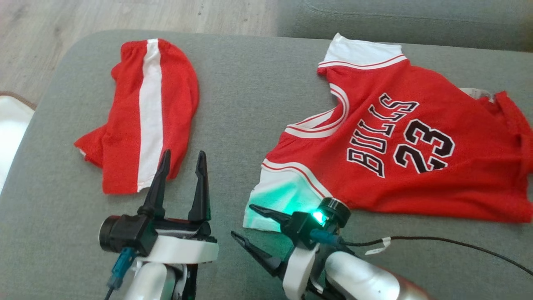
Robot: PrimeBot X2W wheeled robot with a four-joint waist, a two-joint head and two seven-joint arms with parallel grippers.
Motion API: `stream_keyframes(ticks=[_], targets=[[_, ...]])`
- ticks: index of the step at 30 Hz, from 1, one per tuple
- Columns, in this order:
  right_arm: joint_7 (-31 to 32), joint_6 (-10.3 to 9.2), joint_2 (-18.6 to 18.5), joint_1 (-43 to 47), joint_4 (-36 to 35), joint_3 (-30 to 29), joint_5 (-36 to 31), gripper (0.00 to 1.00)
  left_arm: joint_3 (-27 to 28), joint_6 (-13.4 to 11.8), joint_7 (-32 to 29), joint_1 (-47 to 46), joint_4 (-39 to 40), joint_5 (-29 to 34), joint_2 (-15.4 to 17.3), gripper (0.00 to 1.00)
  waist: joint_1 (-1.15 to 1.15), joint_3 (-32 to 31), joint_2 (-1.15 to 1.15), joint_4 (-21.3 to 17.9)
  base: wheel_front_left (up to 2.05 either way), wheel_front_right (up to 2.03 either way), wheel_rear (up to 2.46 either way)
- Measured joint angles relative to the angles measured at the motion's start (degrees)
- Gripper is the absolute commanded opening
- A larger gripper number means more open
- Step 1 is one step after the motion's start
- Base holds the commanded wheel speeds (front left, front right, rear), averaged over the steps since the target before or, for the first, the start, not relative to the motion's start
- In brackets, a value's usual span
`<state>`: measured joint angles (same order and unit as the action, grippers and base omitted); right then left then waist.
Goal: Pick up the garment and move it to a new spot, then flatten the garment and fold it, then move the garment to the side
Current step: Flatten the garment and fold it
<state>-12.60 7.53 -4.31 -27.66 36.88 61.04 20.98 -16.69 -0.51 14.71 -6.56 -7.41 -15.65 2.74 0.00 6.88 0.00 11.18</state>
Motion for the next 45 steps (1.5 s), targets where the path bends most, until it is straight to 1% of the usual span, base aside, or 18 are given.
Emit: stream_keyframes(ticks=[2,3,5,8,10,12,15,17,19,23,29,34,36,41,44,45], targets=[[-0.1,0.0,-0.5,0.0,0.0,0.4,0.8,1.0,0.1,-0.1,0.0,0.0,0.0,0.0,0.0,1.0,0.0,-0.1,0.0,-0.7,0.0,0.0,0.0],[-0.5,0.0,-1.0,0.0,-0.1,-0.6,1.1,1.0,0.1,-0.1,0.0,0.0,0.0,0.0,0.0,1.0,0.0,-0.2,0.0,-1.0,0.0,0.0,0.0],[-1.1,0.0,-2.2,-0.1,-0.7,-5.0,1.3,1.0,0.2,-0.1,0.0,0.0,0.1,0.0,0.0,1.0,0.0,-0.3,0.0,-1.8,0.0,0.0,0.0],[-1.6,0.0,-4.6,-0.1,-1.8,-15.7,-0.2,1.0,0.4,-0.1,0.0,0.0,0.3,0.0,0.0,1.0,0.0,-0.5,0.0,-3.3,0.0,0.0,0.0],[-1.6,0.0,-5.6,0.6,-3.0,-25.0,-2.2,1.0,0.5,-0.1,0.0,0.0,0.3,0.1,0.0,1.0,0.0,-0.6,0.0,-4.3,0.0,0.0,0.0],[-1.6,0.0,-5.9,2.6,-5.0,-34.5,-4.5,1.0,0.7,-0.1,0.0,0.0,0.4,0.1,0.0,1.0,0.0,-0.8,0.0,-5.3,0.0,0.0,0.0],[-1.7,0.0,-5.3,8.2,-7.0,-45.2,-9.1,1.0,1.1,-0.1,0.0,0.1,0.5,0.1,0.0,1.0,0.0,-0.9,0.0,-6.7,0.0,0.0,0.0],[-1.7,0.0,-4.0,12.7,-8.3,-50.4,-11.3,1.0,1.3,0.0,0.0,0.1,0.5,0.4,0.0,1.0,0.0,-1.0,0.0,-7.6,0.0,0.0,0.0],[-1.7,0.0,-2.2,16.5,-9.7,-54.2,-13.1,1.0,1.3,0.0,0.0,0.1,0.5,0.6,0.0,1.0,0.0,-0.9,0.0,-8.3,0.0,0.0,0.0],[-1.7,0.0,0.5,19.9,-12.2,-58.3,-15.1,1.0,1.3,0.1,0.0,0.1,0.6,0.6,0.0,1.0,0.0,-0.8,0.0,-9.3,0.0,0.0,0.0],[-1.7,0.0,0.9,20.1,-13.7,-59.9,-16.3,1.0,1.3,0.5,0.0,0.1,0.6,0.6,0.0,1.0,0.0,-0.6,0.0,-9.6,0.0,0.0,0.0],[-0.7,0.0,1.5,18.5,-13.5,-62.2,-18.9,1.0,0.2,0.6,0.0,0.1,0.8,0.7,0.0,1.0,0.0,0.4,0.0,-8.9,0.0,0.0,0.0],[1.2,0.0,1.6,15.9,-12.7,-63.9,-20.5,1.0,-0.1,0.6,0.0,0.0,1.0,0.7,0.0,1.0,0.0,1.1,0.0,-8.4,0.0,0.0,0.0],[9.0,0.0,1.5,6.2,-8.3,-67.5,-24.5,1.0,-0.9,0.6,0.0,-0.8,1.0,0.6,0.0,1.0,0.0,3.9,0.0,-6.8,0.0,0.0,0.0],[13.9,0.0,0.7,0.1,-3.9,-68.9,-25.5,1.0,-2.3,0.6,0.0,-2.3,1.0,0.6,0.0,1.0,0.01,5.8,0.0,-5.5,0.0,0.0,0.0],[17.1,0.0,-0.1,-3.6,-0.5,-70.4,-25.5,1.0,-2.9,0.6,0.0,-3.5,1.0,0.1,0.0,1.0,0.01,7.0,0.0,-4.5,0.0,0.0,0.0]])
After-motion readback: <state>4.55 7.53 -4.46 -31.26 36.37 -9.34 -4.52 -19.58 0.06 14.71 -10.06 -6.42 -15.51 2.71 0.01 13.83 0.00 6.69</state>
